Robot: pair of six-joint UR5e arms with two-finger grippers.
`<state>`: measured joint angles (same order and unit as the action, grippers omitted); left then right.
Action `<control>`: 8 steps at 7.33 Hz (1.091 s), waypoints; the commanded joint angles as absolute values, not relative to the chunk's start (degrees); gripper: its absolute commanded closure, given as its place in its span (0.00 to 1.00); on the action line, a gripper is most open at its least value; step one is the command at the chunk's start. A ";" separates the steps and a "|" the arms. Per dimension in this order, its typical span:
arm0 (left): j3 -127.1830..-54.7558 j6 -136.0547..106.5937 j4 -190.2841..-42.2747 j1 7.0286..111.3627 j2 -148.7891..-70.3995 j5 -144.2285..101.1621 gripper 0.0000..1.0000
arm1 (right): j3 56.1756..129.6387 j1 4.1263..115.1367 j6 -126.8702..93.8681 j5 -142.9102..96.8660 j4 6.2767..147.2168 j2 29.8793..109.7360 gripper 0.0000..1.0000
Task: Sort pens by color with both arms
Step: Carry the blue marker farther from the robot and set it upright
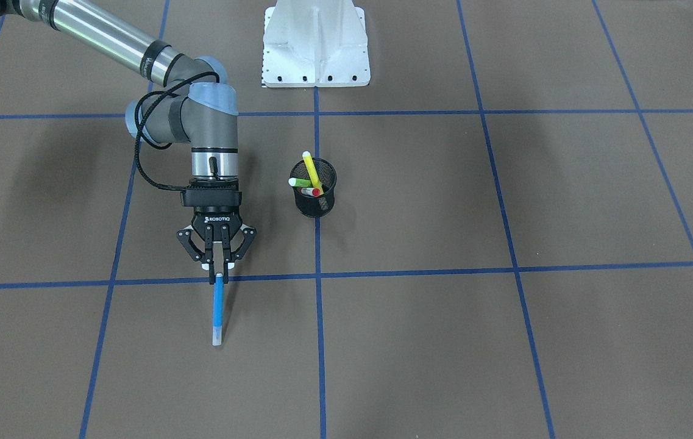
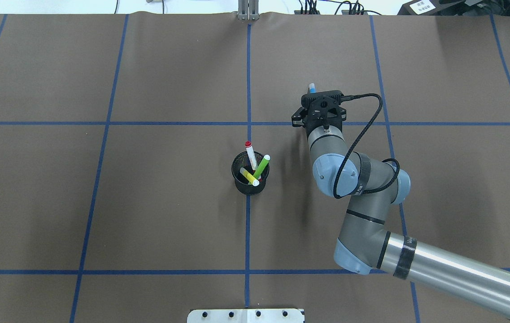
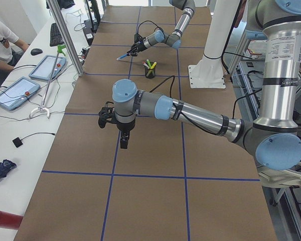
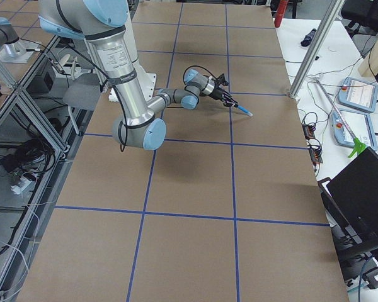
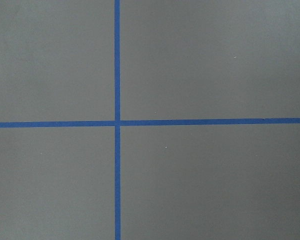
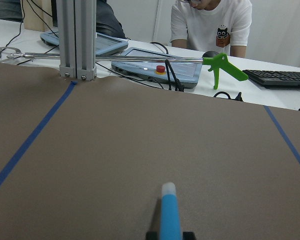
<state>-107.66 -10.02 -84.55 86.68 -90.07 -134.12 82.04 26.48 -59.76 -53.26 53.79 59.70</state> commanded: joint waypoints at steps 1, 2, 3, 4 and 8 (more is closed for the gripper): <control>-107.67 -9.93 -84.55 86.75 -90.17 -134.03 0.00 | 82.09 26.46 -59.77 -53.70 53.79 59.77 0.41; -107.67 -10.02 -84.55 86.75 -90.18 -134.03 0.00 | 82.26 26.46 -60.03 -53.88 53.79 59.77 0.26; -107.67 -10.02 -84.46 86.75 -90.09 -134.03 0.00 | 83.66 26.54 -61.42 -54.57 53.79 61.07 0.27; -107.67 -10.19 -84.55 86.66 -90.26 -134.12 0.00 | 87.85 26.54 -61.35 -56.49 53.96 63.43 0.27; -108.54 -27.89 -84.64 82.21 -99.11 -134.91 0.00 | 101.83 36.26 -61.35 -75.42 59.11 69.25 0.03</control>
